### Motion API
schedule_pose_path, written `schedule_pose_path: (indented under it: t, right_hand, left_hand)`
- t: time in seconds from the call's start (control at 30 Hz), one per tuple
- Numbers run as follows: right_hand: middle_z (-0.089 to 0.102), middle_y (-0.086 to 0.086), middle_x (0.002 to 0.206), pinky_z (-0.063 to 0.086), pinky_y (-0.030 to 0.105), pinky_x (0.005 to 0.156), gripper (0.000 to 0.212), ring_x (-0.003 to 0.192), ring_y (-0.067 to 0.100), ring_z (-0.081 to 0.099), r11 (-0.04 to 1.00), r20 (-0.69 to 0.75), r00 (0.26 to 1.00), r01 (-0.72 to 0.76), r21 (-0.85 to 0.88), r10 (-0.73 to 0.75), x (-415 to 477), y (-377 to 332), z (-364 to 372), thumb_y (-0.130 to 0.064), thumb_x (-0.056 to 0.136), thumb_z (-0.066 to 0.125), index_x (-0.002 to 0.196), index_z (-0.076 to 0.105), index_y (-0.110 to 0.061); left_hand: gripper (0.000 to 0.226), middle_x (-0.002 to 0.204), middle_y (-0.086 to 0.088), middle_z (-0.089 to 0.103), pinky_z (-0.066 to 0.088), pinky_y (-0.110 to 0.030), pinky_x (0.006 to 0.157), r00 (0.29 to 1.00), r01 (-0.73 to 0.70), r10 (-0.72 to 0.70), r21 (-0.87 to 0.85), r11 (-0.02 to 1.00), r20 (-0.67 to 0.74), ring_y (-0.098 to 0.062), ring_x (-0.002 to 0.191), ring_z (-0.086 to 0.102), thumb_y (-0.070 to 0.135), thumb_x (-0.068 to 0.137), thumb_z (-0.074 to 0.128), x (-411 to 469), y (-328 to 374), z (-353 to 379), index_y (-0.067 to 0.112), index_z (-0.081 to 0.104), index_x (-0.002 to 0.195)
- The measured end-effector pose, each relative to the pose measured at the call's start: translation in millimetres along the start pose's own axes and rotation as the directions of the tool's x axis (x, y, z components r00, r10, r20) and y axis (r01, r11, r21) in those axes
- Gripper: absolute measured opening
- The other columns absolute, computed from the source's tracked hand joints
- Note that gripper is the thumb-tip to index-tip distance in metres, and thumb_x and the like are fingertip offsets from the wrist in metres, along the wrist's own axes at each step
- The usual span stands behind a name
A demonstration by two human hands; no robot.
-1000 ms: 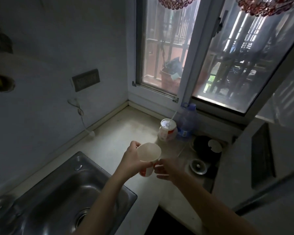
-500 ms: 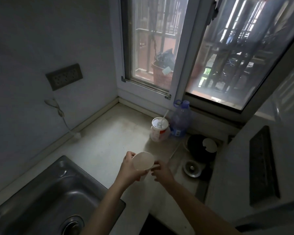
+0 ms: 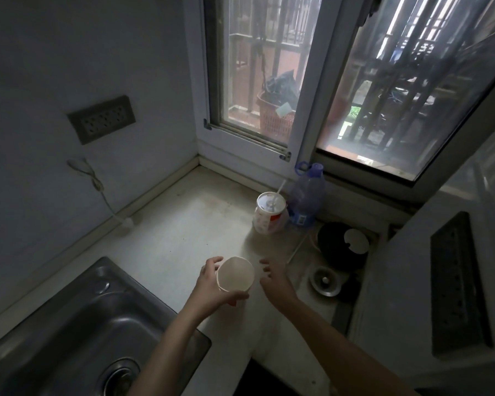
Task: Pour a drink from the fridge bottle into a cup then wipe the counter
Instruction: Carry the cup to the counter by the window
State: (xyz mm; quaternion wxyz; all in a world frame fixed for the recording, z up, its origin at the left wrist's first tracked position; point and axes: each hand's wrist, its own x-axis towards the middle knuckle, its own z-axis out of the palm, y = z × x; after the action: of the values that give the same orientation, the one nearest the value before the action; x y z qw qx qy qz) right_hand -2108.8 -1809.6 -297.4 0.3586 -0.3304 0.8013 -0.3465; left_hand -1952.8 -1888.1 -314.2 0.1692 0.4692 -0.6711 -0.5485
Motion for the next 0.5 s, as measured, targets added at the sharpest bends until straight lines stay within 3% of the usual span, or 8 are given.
schedule_pose_path:
  t: [0.07,0.17,0.27,0.37,0.5]
  right_hand:
    - [0.045,0.008,0.139,0.038,0.018,0.082,0.05,0.118,0.021,0.047,0.995,-0.056,0.997,0.039,-0.095,-0.045,2,-5,-7,-0.006,0.087,0.052,0.134,0.042,-0.017]
    - [0.044,0.011,0.139,0.036,0.024,0.094,0.051,0.125,0.026,0.045,0.963,-0.121,0.979,0.132,-0.236,-0.164,3,-19,-16,-0.009,0.088,0.053,0.137,0.039,-0.009]
    - [0.046,0.009,0.137,0.037,0.024,0.094,0.058,0.124,0.025,0.045,0.882,-0.142,0.931,0.259,-0.393,-0.337,-6,-39,-19,-0.006,0.083,0.055,0.138,0.039,-0.012]
    - [0.038,0.004,0.147,0.041,0.037,0.105,0.068,0.132,0.022,0.04,0.832,-0.131,0.877,0.379,-0.405,-0.463,-20,-59,-11,-0.009,0.081,0.06,0.143,0.033,-0.019]
    - [0.032,0.0,0.153,0.02,0.034,0.116,0.068,0.14,0.018,0.028,0.643,-0.026,0.793,0.474,-0.601,-0.609,-43,-77,14,-0.024,0.085,0.064,0.145,0.033,-0.022]
  left_hand:
    - [0.101,0.136,-0.001,0.041,0.043,-0.029,0.093,0.998,-0.033,0.039,0.12,0.992,-0.051,-0.02,0.126,0.043,0.05,0.059,0.088,-2,3,-8,0.027,0.032,0.139]
    - [0.086,0.144,0.0,0.037,0.036,-0.034,0.104,0.986,-0.1,0.129,0.261,0.96,-0.1,-0.016,0.133,0.036,0.06,0.076,0.071,-8,13,-24,0.025,0.03,0.143]
    - [0.081,0.147,0.002,0.035,0.039,-0.035,0.104,0.963,-0.145,0.225,0.419,0.896,-0.147,-0.016,0.134,0.038,0.064,0.082,0.06,-19,25,-41,0.023,0.029,0.145]
    - [0.079,0.149,0.002,0.036,0.041,-0.03,0.103,0.925,-0.177,0.338,0.589,0.788,-0.175,-0.016,0.132,0.042,0.064,0.084,0.057,-35,35,-57,0.023,0.03,0.145]
    - [0.075,0.151,-0.002,0.034,0.033,-0.031,0.111,0.864,-0.168,0.458,0.738,0.654,-0.209,-0.019,0.139,0.037,0.058,0.087,0.059,-70,35,-84,0.021,0.031,0.145]
